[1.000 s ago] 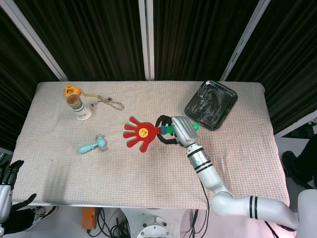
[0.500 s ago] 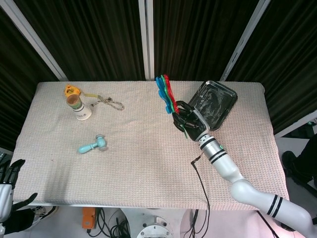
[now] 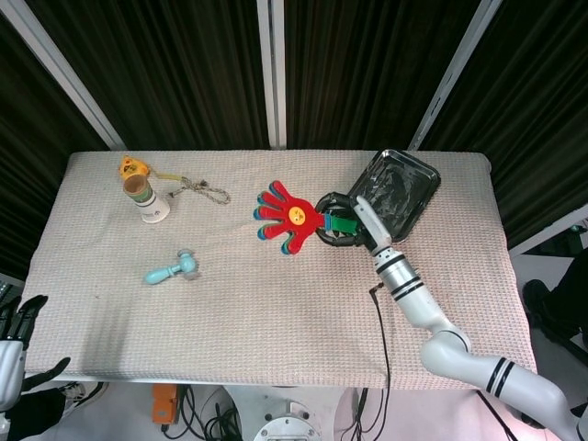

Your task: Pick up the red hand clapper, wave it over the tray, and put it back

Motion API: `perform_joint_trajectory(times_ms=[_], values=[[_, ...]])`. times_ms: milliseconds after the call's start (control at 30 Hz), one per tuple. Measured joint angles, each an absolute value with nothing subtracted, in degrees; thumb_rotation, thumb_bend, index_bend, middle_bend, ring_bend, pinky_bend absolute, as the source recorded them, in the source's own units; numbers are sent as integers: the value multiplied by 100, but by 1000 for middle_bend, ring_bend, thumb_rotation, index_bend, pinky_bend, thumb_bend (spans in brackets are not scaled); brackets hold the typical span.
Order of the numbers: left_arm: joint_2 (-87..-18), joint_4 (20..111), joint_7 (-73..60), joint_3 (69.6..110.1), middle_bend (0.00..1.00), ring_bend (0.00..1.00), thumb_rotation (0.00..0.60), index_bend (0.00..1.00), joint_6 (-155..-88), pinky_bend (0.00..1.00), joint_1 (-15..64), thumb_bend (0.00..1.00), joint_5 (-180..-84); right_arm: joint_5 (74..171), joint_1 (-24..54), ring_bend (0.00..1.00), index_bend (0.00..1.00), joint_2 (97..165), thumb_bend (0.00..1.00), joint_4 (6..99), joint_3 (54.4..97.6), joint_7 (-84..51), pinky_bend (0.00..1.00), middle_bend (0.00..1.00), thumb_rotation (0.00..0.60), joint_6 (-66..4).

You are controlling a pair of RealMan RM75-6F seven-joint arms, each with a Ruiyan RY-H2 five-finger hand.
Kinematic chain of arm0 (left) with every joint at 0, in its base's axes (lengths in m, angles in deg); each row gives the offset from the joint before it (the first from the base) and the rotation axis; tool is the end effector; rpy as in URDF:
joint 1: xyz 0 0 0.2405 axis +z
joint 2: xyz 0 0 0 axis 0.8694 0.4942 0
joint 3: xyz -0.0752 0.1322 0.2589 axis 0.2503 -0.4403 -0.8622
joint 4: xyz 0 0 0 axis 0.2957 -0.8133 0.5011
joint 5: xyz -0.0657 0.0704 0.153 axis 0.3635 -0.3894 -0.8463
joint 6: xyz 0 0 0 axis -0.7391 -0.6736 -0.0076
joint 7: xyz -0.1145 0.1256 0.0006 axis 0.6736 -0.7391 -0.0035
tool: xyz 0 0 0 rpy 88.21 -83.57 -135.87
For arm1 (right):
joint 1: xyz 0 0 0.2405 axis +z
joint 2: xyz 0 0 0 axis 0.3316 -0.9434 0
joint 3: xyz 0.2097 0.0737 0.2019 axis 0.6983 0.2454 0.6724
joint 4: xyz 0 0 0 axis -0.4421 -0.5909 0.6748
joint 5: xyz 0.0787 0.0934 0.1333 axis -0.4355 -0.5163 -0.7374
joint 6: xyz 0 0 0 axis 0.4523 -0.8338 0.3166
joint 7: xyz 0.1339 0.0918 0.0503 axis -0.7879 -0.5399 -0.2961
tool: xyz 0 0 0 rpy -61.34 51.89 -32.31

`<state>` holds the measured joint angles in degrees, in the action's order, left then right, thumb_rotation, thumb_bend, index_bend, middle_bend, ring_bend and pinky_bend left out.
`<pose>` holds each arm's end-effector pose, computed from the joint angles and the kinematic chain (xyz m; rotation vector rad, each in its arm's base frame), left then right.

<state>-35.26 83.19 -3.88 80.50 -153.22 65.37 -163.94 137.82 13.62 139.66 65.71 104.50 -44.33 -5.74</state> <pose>-0.3469 0.1359 0.2075 -1.3176 -0.9013 -0.9351 -0.1244 -0.4105 0.0506 1.4016 -1.7533 1.7225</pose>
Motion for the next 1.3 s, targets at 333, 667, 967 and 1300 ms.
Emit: perform_joint_trajectory(times_ms=[333,667,967,1300], values=[[-3509,8341,-420,8046,107,0,600,97,-15312,101,6533,68,-16383,13188,1703,737,994,14051,520,6425,9769,635,972,707,600,-1336],[-3500,8343,-397,8041,110,0,600,97,-15331,100,6536,67,-16395,12507,1684,738,1000,14043,506,6899,9871,584,974,713,600,-1466],[-3512,8335,-382,8043,112,0,600,97,-15290,99,6519,67,-16374,11859,1297,738,988,13933,414,7263,10655,-4310,974,709,600,-580],[-3520,8337,-382,8047,112,0,600,98,-15237,96,6493,67,-16350,11928,967,738,973,13836,427,7209,11340,-7745,975,709,600,952]])
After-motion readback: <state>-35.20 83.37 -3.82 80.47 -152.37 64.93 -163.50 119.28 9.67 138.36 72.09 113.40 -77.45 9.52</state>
